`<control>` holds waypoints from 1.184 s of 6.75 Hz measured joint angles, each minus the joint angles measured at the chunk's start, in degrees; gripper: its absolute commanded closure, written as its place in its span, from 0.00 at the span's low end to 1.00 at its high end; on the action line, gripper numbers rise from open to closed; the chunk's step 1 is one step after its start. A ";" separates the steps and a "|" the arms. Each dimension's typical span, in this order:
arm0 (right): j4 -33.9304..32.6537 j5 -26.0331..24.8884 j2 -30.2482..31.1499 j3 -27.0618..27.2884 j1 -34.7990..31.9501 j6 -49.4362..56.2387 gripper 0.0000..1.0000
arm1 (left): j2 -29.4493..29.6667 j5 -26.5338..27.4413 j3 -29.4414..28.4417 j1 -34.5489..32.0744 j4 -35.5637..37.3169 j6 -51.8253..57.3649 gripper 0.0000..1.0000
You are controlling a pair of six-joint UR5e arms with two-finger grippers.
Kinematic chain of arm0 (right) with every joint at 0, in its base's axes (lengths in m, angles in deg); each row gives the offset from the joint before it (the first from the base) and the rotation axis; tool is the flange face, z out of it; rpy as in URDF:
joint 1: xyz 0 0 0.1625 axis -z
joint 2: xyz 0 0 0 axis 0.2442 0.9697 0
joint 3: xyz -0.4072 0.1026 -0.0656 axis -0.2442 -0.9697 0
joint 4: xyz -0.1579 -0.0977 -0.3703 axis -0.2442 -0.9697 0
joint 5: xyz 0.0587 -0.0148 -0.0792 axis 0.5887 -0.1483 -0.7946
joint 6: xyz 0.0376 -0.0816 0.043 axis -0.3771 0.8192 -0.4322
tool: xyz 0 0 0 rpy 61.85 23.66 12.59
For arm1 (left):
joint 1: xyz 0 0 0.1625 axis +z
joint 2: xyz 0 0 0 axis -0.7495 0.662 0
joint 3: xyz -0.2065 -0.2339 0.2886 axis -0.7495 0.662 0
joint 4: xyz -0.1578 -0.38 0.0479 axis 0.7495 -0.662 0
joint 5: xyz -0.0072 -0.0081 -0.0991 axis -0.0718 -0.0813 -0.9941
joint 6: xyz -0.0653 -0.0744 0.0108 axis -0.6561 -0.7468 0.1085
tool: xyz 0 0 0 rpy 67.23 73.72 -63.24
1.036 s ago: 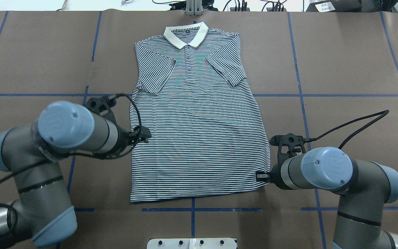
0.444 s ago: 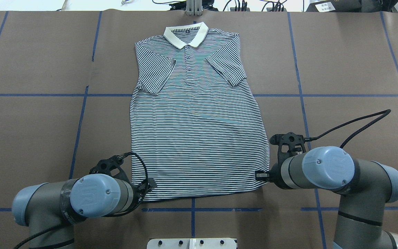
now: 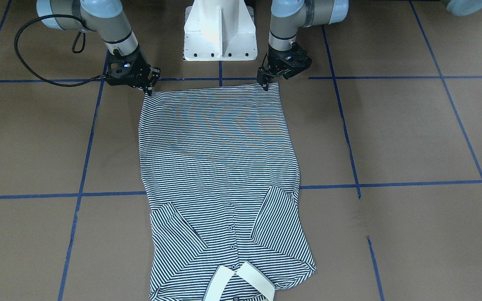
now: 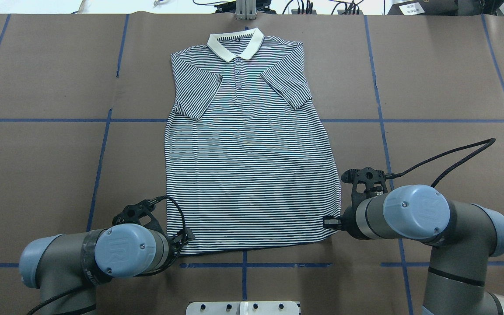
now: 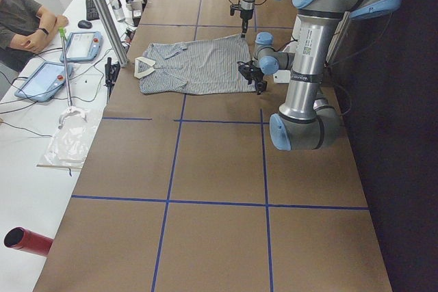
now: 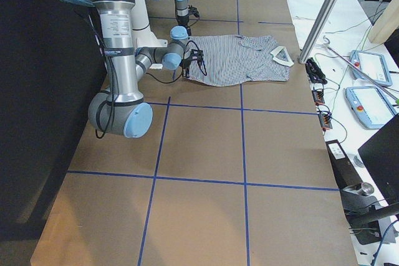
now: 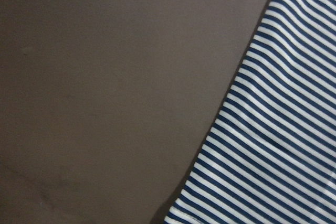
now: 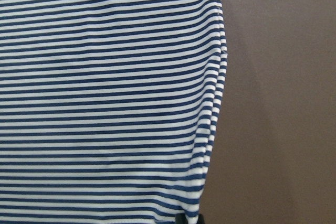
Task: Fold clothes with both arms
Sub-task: 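Move the left gripper down to the hem corner nearest it, then grasp both hem corners and pull the shirt toward the robot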
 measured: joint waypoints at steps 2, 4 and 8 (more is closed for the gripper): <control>0.00 -0.05 0.01 0.00 -0.03 0.00 1.00 | 0.11 0.04 -0.20 0.06 0.05 -0.13 0.83; 0.00 -0.10 0.08 -0.07 -0.07 0.04 1.00 | 0.30 0.00 0.22 0.06 0.11 -0.16 1.00; 0.00 0.34 0.34 0.49 -0.28 0.08 1.00 | -0.09 -0.11 3.63 -0.24 0.31 -0.04 1.00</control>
